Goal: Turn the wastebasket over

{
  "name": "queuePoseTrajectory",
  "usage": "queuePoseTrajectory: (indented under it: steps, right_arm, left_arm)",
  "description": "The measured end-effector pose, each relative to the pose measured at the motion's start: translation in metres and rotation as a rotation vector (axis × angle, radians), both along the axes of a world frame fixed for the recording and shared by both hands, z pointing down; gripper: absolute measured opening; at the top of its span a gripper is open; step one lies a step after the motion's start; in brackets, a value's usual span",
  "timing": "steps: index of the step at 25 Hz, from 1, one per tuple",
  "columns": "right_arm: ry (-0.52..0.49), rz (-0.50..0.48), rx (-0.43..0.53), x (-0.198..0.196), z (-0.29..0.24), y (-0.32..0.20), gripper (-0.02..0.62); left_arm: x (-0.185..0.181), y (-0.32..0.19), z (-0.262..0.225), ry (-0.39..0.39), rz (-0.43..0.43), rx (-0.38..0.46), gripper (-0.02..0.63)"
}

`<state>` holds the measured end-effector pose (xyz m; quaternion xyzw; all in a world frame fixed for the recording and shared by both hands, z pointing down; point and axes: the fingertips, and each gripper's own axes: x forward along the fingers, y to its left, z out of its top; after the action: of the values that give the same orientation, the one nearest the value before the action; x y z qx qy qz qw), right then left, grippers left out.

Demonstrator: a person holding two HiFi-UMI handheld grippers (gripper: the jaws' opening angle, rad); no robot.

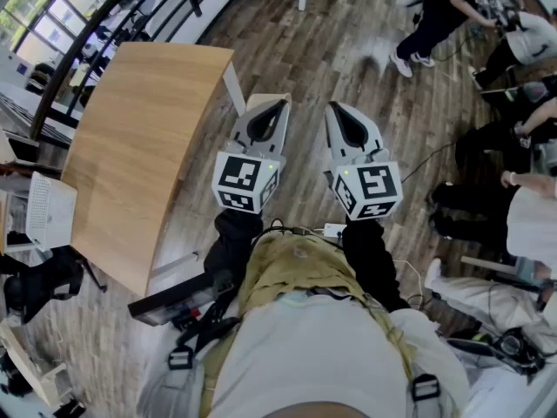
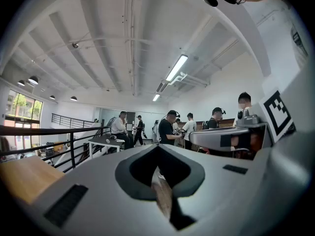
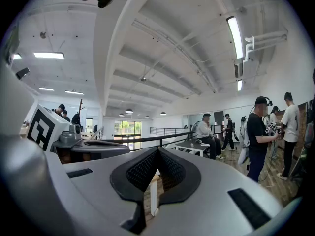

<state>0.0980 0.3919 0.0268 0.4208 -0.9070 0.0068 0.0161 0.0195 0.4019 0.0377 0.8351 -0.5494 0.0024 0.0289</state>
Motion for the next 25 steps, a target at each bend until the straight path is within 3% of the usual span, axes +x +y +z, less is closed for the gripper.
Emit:
queuePoseTrajectory:
  steps: [13, 25]
  right_arm:
    - [0.011, 0.004, -0.020, -0.020, 0.017, 0.005, 0.018]
    - [0.054, 0.053, -0.093, -0.030, 0.049, -0.007, 0.018]
  left_arm:
    - [-0.018, 0.005, 0.011, -0.012, 0.022, 0.005, -0.003]
    - [-0.055, -0.002, 0.041, 0.037, -0.001, -0.074, -0.003]
